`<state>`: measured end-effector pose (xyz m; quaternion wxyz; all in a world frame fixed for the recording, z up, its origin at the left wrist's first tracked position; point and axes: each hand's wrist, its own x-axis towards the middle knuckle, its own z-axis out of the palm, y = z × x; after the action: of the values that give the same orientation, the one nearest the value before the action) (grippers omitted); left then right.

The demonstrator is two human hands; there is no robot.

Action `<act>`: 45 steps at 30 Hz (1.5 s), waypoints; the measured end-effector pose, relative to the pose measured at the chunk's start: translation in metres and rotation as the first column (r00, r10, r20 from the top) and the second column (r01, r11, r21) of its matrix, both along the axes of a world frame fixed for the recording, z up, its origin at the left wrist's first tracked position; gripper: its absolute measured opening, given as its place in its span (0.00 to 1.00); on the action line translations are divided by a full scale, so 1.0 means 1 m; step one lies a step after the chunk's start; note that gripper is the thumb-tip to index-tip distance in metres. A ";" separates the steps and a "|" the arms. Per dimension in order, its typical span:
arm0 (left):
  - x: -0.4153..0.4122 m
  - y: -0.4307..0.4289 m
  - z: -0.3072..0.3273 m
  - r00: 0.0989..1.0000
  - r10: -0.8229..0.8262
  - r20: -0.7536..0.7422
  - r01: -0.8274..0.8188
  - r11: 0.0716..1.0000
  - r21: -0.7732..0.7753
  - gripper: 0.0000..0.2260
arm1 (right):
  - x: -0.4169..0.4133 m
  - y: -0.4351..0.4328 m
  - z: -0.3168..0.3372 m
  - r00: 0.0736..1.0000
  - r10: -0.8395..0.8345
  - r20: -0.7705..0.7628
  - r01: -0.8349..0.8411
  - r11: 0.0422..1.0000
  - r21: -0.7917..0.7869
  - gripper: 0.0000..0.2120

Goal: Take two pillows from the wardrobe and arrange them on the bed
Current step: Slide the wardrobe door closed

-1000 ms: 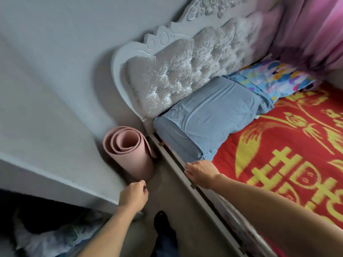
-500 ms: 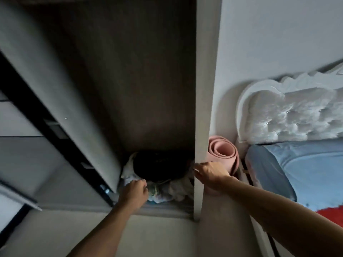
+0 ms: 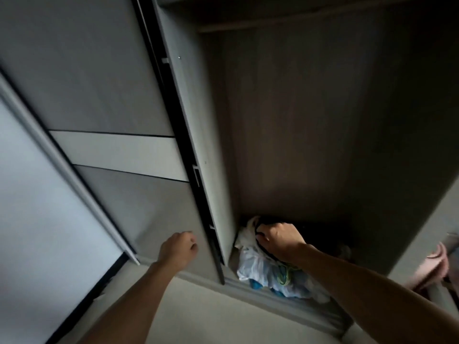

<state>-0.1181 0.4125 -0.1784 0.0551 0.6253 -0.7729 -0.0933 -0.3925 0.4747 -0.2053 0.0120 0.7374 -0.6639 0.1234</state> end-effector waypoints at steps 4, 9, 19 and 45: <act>0.029 -0.056 0.029 0.995 0.052 -0.088 -0.056 0.997 -0.046 0.08 | 0.036 -0.065 0.015 0.998 0.056 -0.003 -0.056 0.998 -0.003 0.15; 0.039 -0.139 0.069 0.981 0.051 -0.188 -0.075 0.990 -0.120 0.08 | 0.060 -0.161 0.025 0.997 0.053 0.064 -0.052 0.998 -0.022 0.14; 0.003 -0.274 0.154 0.916 -0.113 -0.385 -0.018 0.947 -0.322 0.18 | 0.110 -0.327 0.039 0.962 -0.017 0.273 0.004 0.999 0.045 0.25; -0.065 -0.285 0.180 0.641 -0.751 -0.158 0.579 0.608 -0.543 0.14 | 0.082 -0.271 0.026 0.866 -0.480 0.141 0.493 0.867 -0.073 0.20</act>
<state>-0.1832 0.1276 0.0013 0.3012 0.2247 -0.9256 -0.0446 -0.3100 0.2034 -0.1789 0.0426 0.5358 -0.8204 0.1949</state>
